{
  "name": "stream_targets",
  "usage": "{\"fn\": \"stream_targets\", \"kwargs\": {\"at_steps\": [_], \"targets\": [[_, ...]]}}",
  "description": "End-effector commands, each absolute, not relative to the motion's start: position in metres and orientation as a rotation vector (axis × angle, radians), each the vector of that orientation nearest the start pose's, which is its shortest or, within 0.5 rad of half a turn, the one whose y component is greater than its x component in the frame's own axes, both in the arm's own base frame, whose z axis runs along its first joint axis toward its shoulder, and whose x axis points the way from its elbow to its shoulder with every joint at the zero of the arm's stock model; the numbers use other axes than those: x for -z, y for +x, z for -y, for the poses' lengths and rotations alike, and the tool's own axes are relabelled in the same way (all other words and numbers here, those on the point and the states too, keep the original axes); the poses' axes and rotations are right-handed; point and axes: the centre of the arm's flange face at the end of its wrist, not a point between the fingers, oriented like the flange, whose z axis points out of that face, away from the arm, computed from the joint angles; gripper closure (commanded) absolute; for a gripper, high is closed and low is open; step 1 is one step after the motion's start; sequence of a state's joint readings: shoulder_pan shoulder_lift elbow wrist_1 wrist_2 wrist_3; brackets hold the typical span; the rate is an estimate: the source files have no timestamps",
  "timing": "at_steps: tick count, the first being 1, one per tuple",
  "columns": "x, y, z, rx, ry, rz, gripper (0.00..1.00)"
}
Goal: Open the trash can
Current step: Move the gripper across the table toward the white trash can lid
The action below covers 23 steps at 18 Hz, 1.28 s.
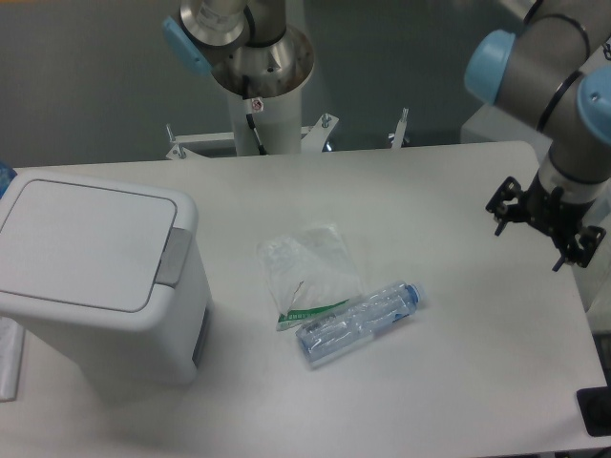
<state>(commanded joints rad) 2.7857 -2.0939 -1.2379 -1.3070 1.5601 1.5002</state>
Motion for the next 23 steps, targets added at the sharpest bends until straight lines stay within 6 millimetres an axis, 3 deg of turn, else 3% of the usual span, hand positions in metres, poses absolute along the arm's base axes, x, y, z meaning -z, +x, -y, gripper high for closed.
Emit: {"fn": "stream_targets", "kwargs": {"at_steps": [7, 11, 15, 16, 23], "targets": [[-0.348, -0.597, -0.376, -0.051, -3.07, -0.466, 0.0], [-0.352, -0.575, -0.387, -0.035, -3.05, -0.256, 0.0], [-0.376, -0.546, -0.413, -0.03, -3.005, 0.133, 0.0], [-0.38, -0.534, -0.427, -0.029, -2.999, 0.202, 0.0], [-0.411, -0.468, -0.502, 0.043, -2.853, 0.399, 0.0]]}}
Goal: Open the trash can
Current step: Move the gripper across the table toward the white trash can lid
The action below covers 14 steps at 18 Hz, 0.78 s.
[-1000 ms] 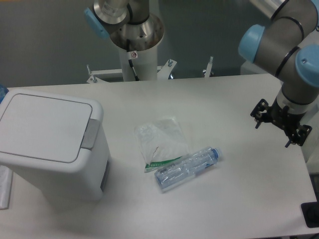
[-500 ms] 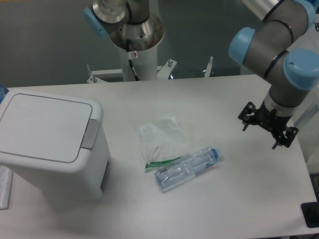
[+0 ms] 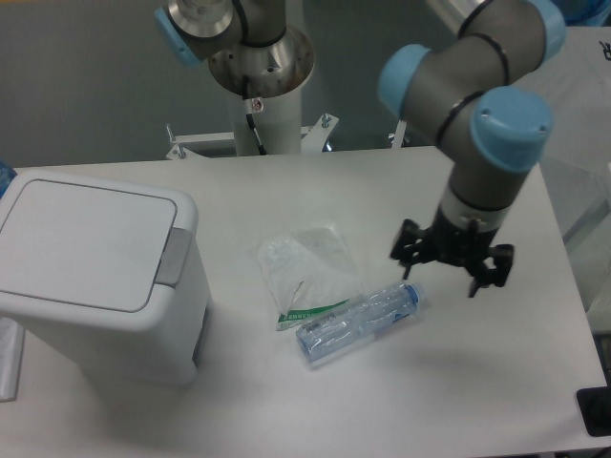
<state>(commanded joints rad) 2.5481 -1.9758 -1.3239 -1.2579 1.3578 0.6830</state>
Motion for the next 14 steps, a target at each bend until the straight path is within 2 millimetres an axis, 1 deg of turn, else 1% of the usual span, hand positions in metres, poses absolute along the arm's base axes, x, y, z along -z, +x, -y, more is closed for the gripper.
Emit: {"fn": "stream_targets", "kwargs": {"at_steps": [1, 2, 4, 5, 7, 9, 10, 11, 12, 14], "targets": [[-0.426, -0.462, -0.509, 0.053, -2.811, 0.411, 0.0], [-0.434, -0.453, -0.519, 0.081, -2.775, 0.418, 0.0], [-0.444, -0.437, -0.535, 0.14, -2.722, 0.447, 0.0], [-0.453, -0.424, -0.543, 0.167, -2.694, 0.45, 0.0], [-0.464, -0.408, -0.552, 0.221, -2.649, 0.43, 0.0], [-0.487, -0.394, -0.547, 0.252, -2.6, 0.433, 0.0], [-0.494, -0.382, -0.547, 0.268, -2.588, 0.422, 0.0], [-0.5, -0.367, -0.548, 0.278, -2.584, 0.406, 0.0], [-0.503, -0.357, -0.544, 0.28, -2.583, 0.403, 0.0], [-0.501, -0.336, -0.535, 0.301, -2.591, 0.394, 0.0]]}}
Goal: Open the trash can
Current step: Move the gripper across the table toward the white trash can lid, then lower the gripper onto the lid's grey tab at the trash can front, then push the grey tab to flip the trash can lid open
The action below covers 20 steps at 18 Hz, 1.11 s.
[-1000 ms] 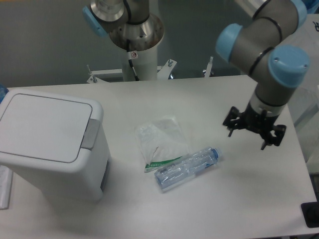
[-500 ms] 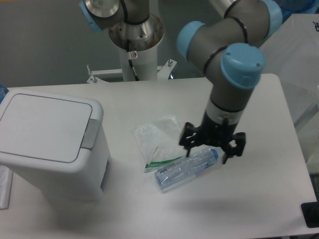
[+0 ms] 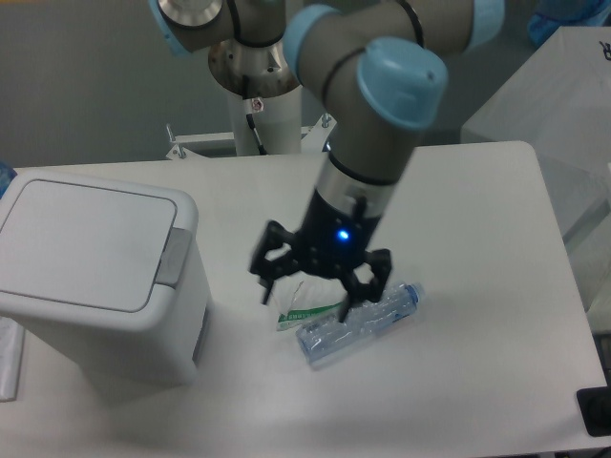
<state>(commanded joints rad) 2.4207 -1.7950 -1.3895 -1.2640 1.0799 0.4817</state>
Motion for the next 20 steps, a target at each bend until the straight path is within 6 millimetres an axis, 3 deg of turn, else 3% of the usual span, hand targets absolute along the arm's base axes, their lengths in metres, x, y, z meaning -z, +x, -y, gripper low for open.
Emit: {"fn": "stream_targets", "kwargs": {"at_steps": [2, 6, 20], "targets": [[-0.5, -0.322, -0.529, 0.312, -2.594, 0.402, 0.0], [-0.488, -0.295, -0.544, 0.355, -2.617, 0.421, 0.0], [-0.474, -0.295, -0.552, 0.361, -2.632, 0.409, 0.0]]}}
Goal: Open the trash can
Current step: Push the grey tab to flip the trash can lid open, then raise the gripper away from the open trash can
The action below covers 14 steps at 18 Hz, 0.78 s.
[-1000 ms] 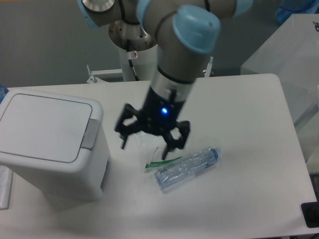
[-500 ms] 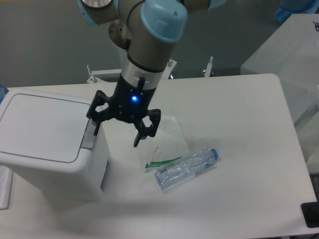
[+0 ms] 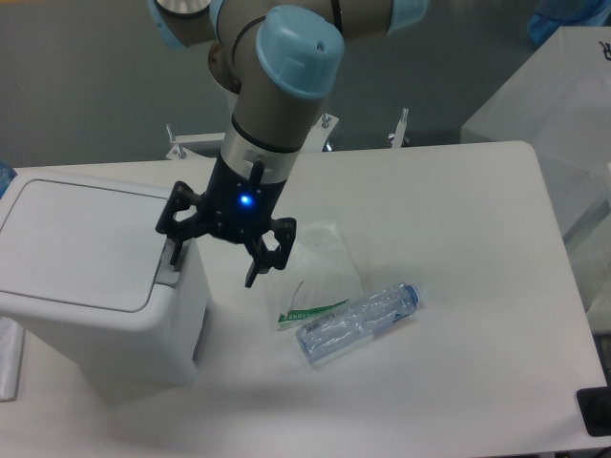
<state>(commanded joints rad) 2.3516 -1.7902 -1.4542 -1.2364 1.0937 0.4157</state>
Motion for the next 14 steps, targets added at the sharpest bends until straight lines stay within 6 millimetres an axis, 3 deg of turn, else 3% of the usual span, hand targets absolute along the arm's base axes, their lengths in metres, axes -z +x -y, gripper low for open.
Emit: {"fn": "stream_targets", "kwargs": {"at_steps": [10, 14], "targets": [[-0.474, -0.295, -0.553, 0.359, -2.629, 0.413, 0.0], [-0.496, -0.297, -0.553, 0.325, -2.6, 0.401, 0.0]]}}
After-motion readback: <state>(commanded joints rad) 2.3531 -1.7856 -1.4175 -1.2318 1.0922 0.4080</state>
